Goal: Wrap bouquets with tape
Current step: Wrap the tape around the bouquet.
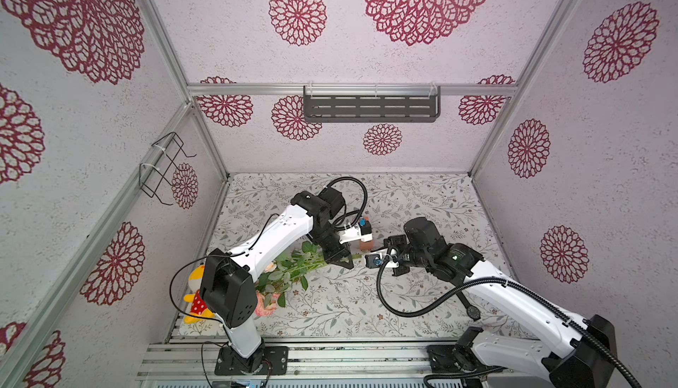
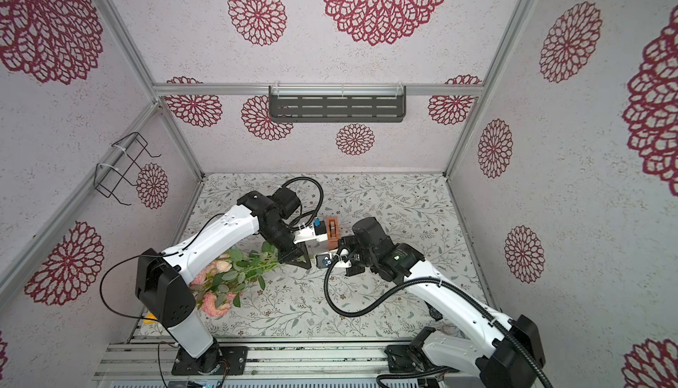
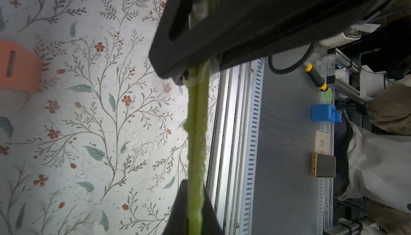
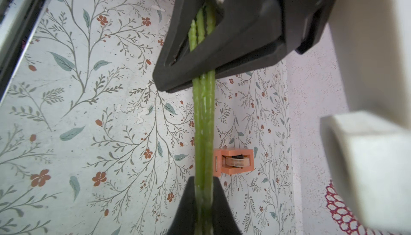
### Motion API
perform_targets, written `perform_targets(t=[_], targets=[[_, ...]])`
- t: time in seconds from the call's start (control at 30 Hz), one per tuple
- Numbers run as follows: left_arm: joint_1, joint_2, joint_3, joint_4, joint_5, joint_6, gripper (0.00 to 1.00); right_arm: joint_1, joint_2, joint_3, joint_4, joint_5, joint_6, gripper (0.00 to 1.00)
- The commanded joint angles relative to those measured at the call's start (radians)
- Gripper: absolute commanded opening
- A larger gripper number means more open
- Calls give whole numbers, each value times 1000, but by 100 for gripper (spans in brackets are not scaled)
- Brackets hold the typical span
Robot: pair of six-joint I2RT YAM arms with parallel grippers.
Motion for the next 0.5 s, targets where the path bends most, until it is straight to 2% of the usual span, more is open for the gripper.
perform_targets(t=[0.0,0.17,0.27,0.33,0.37,0.47], targets=[[23,16,37,31,6,-14,0,12,-32,49,-127,-70,5,38],[22,16,69,5,14,-18,0,12,-198,-70,88,108,-19,72],[1,5,48,20,21,-31,0,12,-271,-148,270,150,-72,84],[-4,1,35,27,34,-42,0,12,-275,-167,340,167,-108,95],[-4,-2,29,31,37,-45,0,12,-271,-170,346,169,-128,99],[-4,-7,20,31,38,-62,0,12,-283,-256,493,231,-188,99]])
